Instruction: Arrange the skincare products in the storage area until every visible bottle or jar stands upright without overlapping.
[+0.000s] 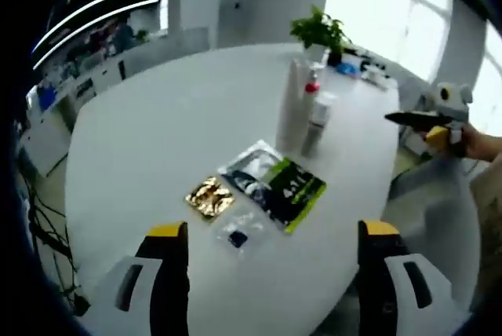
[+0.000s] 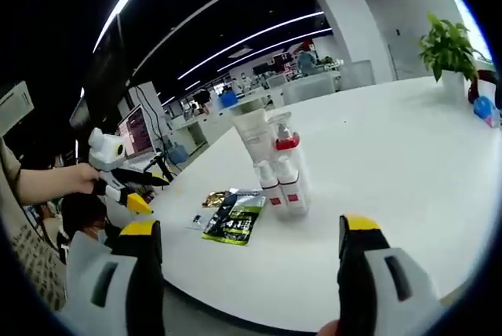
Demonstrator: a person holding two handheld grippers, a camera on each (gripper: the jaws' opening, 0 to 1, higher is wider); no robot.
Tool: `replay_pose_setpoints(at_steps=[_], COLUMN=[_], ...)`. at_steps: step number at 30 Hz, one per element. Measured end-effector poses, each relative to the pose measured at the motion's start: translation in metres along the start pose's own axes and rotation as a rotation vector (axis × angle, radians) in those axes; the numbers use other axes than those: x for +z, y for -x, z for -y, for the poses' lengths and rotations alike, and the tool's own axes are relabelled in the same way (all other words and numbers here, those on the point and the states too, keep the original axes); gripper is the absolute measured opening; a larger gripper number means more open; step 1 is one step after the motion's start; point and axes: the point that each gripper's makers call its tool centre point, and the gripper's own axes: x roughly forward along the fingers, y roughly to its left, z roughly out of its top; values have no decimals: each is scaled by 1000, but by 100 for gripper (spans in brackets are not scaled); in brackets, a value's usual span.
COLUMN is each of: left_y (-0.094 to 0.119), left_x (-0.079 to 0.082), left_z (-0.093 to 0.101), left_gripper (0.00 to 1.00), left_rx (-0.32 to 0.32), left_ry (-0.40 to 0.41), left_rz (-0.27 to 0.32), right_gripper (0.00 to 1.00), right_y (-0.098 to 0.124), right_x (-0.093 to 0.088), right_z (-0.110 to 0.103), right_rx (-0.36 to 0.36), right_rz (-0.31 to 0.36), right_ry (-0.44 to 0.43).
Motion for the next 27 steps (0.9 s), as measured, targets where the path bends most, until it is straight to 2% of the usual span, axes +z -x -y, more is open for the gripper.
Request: replay_pose_setpoints(at_steps=[2, 5, 9, 15, 21, 24, 27], left_y=[8, 21, 36, 47, 46, 42, 44], left_x=[-7, -4, -9, -21, -27, -36, -30], left_z=[-2, 2, 8, 11, 16, 17, 18], left_gripper=[91, 97, 97, 97, 96, 95, 95], left_rx=[50, 86, 137, 199, 215, 223, 236], left_ry=[42, 113, 135, 102, 118, 102, 69], left_rz=[31, 158, 218, 198, 223, 183, 215], right_gripper=[94, 94, 94, 95, 95, 95, 95], right_y=[-1, -1, -2, -2, 0, -1, -1], right_x=[-1, -1, -2, -3, -2, -3, -4], right_z=[-2, -4, -6, -10, -8, -9, -11], right_rx=[5, 10, 15, 26, 19, 23, 26], right_rz=[-8, -8, -19, -25, -18, -21, -30], right_ry=[9, 16, 32, 45, 39, 38, 51])
